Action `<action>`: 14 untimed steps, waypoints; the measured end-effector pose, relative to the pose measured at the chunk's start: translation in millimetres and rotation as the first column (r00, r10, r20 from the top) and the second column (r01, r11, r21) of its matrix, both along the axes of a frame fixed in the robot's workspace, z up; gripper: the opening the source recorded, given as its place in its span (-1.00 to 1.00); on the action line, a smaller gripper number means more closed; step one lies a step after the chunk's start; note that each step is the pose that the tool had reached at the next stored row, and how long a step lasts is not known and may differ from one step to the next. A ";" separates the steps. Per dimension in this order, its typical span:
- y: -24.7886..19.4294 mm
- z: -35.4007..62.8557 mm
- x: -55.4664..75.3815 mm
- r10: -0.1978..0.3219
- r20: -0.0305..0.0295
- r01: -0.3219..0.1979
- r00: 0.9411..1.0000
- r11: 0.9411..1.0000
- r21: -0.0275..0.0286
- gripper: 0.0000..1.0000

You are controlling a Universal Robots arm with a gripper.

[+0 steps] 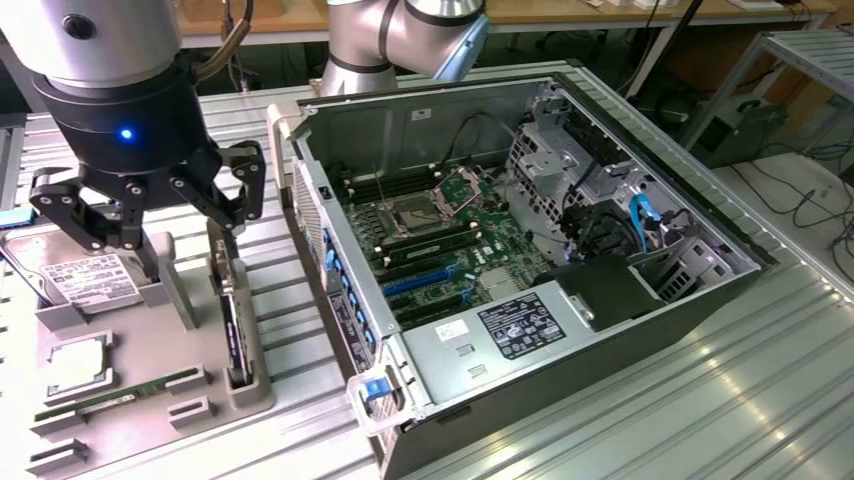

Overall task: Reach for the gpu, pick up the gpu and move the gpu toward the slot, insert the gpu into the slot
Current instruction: 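Pick up the gpu and move the gpu toward the slot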

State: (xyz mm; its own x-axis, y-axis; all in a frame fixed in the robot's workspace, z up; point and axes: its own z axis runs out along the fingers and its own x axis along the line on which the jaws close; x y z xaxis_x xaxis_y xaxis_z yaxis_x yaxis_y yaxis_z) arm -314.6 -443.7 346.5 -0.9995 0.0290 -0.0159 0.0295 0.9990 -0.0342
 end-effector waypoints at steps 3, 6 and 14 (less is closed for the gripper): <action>0.0 -1.7 0.0 0.000 0.000 0.000 1.000 1.000 0.000 0.33; 0.0 -3.5 0.0 0.001 0.000 -0.001 1.000 1.000 0.000 0.33; 0.0 -11.2 0.0 0.001 0.000 -0.001 1.000 1.000 0.000 0.33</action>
State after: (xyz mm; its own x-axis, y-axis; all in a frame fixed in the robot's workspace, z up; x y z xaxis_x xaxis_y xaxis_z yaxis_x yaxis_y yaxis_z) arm -314.6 -443.7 335.3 -0.9995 0.0278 -0.0159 0.0284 0.9990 -0.0344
